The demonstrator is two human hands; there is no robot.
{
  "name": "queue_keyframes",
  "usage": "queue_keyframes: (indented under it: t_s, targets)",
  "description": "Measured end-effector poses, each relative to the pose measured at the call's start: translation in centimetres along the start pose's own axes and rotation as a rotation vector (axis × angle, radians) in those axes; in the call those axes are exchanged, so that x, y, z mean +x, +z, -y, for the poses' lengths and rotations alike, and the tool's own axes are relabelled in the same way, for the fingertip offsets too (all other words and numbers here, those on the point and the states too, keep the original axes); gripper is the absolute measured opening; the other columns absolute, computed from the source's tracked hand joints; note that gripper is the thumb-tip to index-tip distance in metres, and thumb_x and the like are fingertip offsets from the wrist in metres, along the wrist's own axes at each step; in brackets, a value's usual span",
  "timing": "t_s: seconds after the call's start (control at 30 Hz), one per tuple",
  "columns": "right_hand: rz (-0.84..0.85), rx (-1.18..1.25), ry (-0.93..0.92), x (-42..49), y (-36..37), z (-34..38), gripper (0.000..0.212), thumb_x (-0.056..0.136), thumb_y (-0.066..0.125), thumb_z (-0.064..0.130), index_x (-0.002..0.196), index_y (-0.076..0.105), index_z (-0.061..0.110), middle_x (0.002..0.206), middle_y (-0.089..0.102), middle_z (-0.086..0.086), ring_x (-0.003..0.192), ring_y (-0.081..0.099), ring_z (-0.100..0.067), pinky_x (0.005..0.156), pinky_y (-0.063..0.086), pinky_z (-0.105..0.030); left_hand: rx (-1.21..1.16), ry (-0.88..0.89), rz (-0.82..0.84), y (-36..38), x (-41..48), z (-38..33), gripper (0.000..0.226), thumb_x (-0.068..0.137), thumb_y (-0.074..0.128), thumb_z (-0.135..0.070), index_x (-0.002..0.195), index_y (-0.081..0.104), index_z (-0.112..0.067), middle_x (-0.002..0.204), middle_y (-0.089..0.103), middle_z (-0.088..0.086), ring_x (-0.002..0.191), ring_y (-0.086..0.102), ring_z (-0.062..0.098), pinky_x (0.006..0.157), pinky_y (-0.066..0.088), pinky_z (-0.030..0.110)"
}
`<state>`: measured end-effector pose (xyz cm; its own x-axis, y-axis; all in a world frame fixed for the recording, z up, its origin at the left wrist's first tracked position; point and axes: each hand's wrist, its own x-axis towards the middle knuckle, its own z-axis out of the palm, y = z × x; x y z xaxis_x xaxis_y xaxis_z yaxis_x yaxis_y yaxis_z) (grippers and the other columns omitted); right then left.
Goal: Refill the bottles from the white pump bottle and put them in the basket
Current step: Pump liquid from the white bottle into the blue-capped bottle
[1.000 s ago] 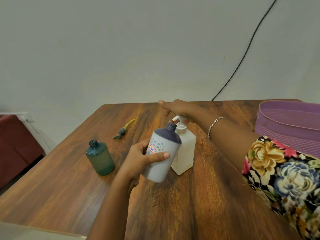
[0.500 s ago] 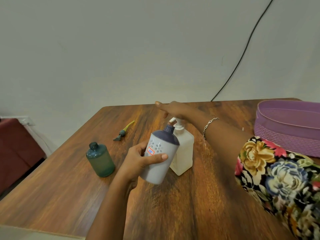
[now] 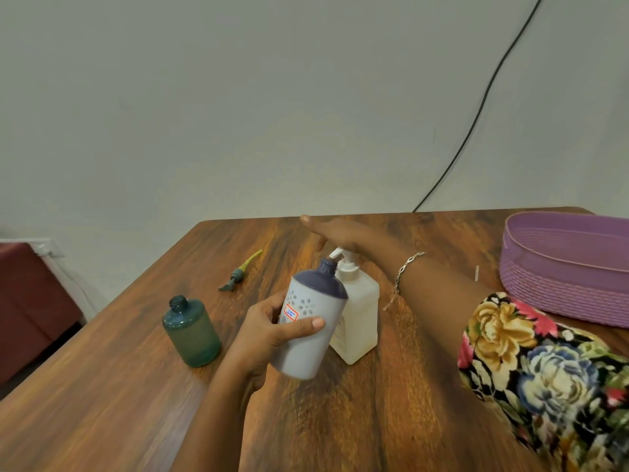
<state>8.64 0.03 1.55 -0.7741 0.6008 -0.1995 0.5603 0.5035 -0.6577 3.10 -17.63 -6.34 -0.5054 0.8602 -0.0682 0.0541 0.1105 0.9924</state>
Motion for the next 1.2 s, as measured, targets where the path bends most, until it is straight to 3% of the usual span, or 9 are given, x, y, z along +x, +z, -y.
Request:
queue_keyframes:
  t_s: [0.17, 0.27, 0.37, 0.43, 0.6, 0.67, 0.93, 1.1, 1.2]
  targets:
    - [0.011, 0.005, -0.006, -0.3, -0.5, 0.5, 0.077, 0.091, 0.025, 0.066, 0.125, 0.056, 0.004, 0.133, 0.051, -0.012, 0.116, 0.052, -0.028, 0.058, 0.039, -0.026, -0.025, 0.011, 0.012, -0.2, -0.1, -0.2, 0.068, 0.041, 0.082, -0.037, 0.103, 0.067, -0.015, 0.095, 0.073, 0.007, 0.084, 0.069, 0.023, 0.065, 0.055, 0.031]
    - [-0.032, -0.087, -0.015, 0.1, 0.0, 0.0, 0.077, 0.091, 0.023, 0.066, 0.13, 0.053, 0.005, 0.133, 0.052, -0.014, 0.11, 0.054, -0.027, 0.077, 0.041, -0.031, -0.019, 0.011, 0.017, -0.1, 0.1, -0.1, 0.068, 0.042, 0.082, -0.037, 0.105, 0.067, -0.016, 0.097, 0.072, 0.007, 0.088, 0.069, 0.025, 0.071, 0.057, 0.035]
    - [-0.031, -0.111, -0.002, 0.4, 0.6, -0.4, 0.077, 0.092, 0.024, 0.064, 0.132, 0.05, 0.005, 0.136, 0.049, -0.015, 0.109, 0.052, -0.029, 0.08, 0.037, -0.031, -0.015, 0.001, 0.023, 0.2, 0.1, 0.2, 0.068, 0.043, 0.082, -0.038, 0.106, 0.067, -0.017, 0.098, 0.072, 0.006, 0.09, 0.068, 0.025, 0.075, 0.057, 0.037]
    - [-0.024, -0.101, 0.001, 0.6, 0.7, -0.3, 0.078, 0.091, 0.024, 0.066, 0.131, 0.052, 0.005, 0.137, 0.048, -0.015, 0.113, 0.052, -0.029, 0.079, 0.037, -0.031, -0.022, 0.002, 0.016, 0.1, 0.0, 0.3, 0.067, 0.043, 0.082, -0.038, 0.105, 0.068, -0.017, 0.098, 0.072, 0.007, 0.089, 0.068, 0.026, 0.074, 0.057, 0.037]
    - [-0.006, -0.013, -0.002, 0.2, -0.3, 0.3, 0.077, 0.092, 0.024, 0.065, 0.129, 0.053, 0.004, 0.132, 0.052, -0.016, 0.1, 0.055, -0.025, 0.065, 0.037, -0.025, -0.003, 0.012, 0.007, -0.1, -0.1, 0.2, 0.069, 0.045, 0.082, -0.038, 0.108, 0.067, -0.014, 0.1, 0.071, 0.01, 0.093, 0.067, 0.03, 0.08, 0.055, 0.045]
    - [0.009, -0.014, 0.0, 0.0, -0.4, 0.3, 0.077, 0.092, 0.024, 0.065, 0.128, 0.054, 0.004, 0.132, 0.052, -0.016, 0.104, 0.054, -0.024, 0.065, 0.038, -0.026, -0.003, 0.01, 0.007, -0.2, -0.2, 0.3, 0.07, 0.044, 0.082, -0.038, 0.108, 0.067, -0.014, 0.099, 0.071, 0.009, 0.092, 0.067, 0.029, 0.077, 0.057, 0.042]
    - [-0.002, -0.117, 0.005, 0.6, 0.7, 0.1, 0.077, 0.092, 0.021, 0.064, 0.135, 0.047, 0.005, 0.142, 0.043, -0.017, 0.124, 0.045, -0.033, 0.097, 0.037, -0.039, -0.02, 0.009, 0.008, 0.1, -0.1, 0.3, 0.066, 0.042, 0.082, -0.037, 0.103, 0.067, -0.015, 0.096, 0.072, 0.009, 0.087, 0.068, 0.027, 0.074, 0.057, 0.038]
    - [0.001, -0.025, -0.002, 0.3, -0.1, 0.3, 0.079, 0.091, 0.021, 0.066, 0.132, 0.05, 0.004, 0.136, 0.048, -0.016, 0.122, 0.049, -0.03, 0.08, 0.044, -0.032, -0.017, 0.01, 0.01, 0.0, -0.1, 0.0, 0.067, 0.042, 0.082, -0.036, 0.104, 0.068, -0.014, 0.096, 0.072, 0.009, 0.088, 0.068, 0.027, 0.075, 0.056, 0.039]
    - [0.004, -0.02, -0.02, 0.0, -0.4, 0.4, 0.077, 0.092, 0.021, 0.064, 0.133, 0.049, 0.005, 0.137, 0.048, -0.015, 0.118, 0.052, -0.029, 0.074, 0.038, -0.03, -0.01, 0.002, 0.009, -0.1, -0.2, 0.0, 0.068, 0.041, 0.082, -0.037, 0.104, 0.067, -0.015, 0.096, 0.072, 0.009, 0.088, 0.068, 0.027, 0.077, 0.056, 0.041]
